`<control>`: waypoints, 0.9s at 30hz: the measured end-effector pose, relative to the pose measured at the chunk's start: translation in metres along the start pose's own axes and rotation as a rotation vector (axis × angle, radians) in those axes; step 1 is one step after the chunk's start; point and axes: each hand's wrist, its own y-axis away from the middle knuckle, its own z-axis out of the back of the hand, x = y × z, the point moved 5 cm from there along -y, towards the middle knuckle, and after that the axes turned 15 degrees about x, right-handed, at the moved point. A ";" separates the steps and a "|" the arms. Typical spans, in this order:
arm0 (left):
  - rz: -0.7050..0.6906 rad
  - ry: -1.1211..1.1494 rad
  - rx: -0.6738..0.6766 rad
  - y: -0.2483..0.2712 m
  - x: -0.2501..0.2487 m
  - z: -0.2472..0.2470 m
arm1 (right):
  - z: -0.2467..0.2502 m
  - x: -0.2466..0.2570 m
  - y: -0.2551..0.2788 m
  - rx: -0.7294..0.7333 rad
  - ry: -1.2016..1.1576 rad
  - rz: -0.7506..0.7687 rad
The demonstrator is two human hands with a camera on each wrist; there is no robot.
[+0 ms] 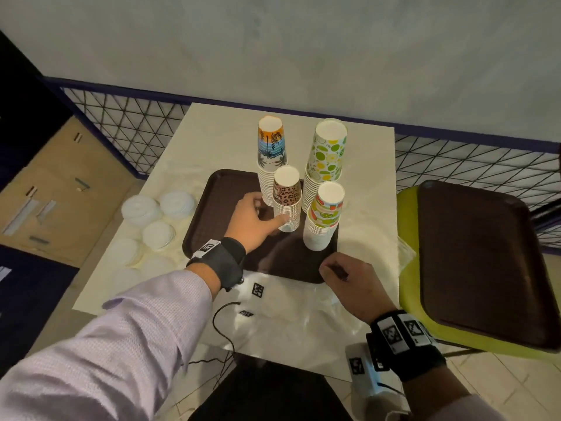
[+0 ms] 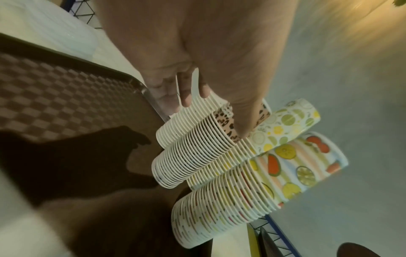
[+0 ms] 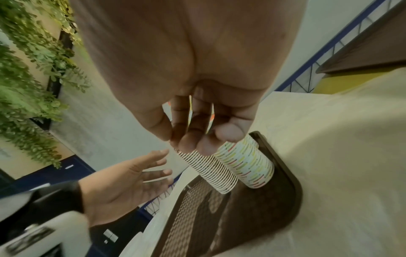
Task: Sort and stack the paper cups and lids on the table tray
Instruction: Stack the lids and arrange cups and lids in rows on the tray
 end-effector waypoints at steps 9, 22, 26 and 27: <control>0.045 -0.081 -0.112 0.130 0.069 0.063 | -0.057 0.040 -0.042 0.207 0.075 0.070; 0.488 -0.045 -0.398 0.191 0.231 0.196 | -0.209 0.140 -0.151 0.374 0.161 0.062; 0.569 0.070 -0.308 0.181 0.269 0.207 | -0.264 0.155 -0.183 0.429 0.221 -0.040; 0.587 0.083 -0.301 0.179 0.273 0.208 | -0.275 0.157 -0.189 0.428 0.236 -0.066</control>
